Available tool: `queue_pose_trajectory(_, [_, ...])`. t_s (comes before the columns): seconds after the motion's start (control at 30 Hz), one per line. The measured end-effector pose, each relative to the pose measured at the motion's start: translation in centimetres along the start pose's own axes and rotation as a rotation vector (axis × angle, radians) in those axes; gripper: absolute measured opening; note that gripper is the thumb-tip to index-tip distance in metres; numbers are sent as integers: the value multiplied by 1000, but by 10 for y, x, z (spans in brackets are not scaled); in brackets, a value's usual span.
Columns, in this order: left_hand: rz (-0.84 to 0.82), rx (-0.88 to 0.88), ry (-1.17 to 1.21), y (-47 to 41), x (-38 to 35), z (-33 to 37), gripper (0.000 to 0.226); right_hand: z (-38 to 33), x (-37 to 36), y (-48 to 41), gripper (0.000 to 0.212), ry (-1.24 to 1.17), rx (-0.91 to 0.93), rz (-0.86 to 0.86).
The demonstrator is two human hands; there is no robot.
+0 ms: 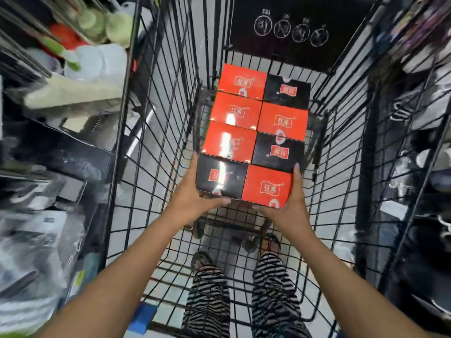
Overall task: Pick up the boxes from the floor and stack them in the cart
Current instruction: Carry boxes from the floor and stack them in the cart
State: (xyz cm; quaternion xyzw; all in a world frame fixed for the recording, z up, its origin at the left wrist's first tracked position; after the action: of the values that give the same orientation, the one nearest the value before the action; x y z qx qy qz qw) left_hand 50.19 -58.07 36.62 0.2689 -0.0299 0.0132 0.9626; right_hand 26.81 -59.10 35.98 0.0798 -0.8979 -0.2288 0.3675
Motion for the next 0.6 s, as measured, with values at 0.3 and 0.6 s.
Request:
queue_pose_trajectory(0.3, [-12,49,8,-7,9,5,110,-5,9,-1,132,-271,-112,-40])
queue_pose_trajectory(0.6, [-14,84,62,-12,4,5,107,7,13,-12,114,-277,-179,-42])
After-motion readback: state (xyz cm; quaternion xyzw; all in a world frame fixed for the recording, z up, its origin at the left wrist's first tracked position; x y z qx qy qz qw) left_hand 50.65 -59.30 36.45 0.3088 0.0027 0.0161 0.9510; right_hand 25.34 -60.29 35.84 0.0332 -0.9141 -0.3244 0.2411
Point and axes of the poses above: each hand's wrist, its own y-axis away from the middle knuckle, its own x-axis out of the back of the hand, z = x × y, the point moved 5 cm from there along -y, towards the middle knuckle, and after that the axes turned 15 degrees about y, right-handed, at the moved point
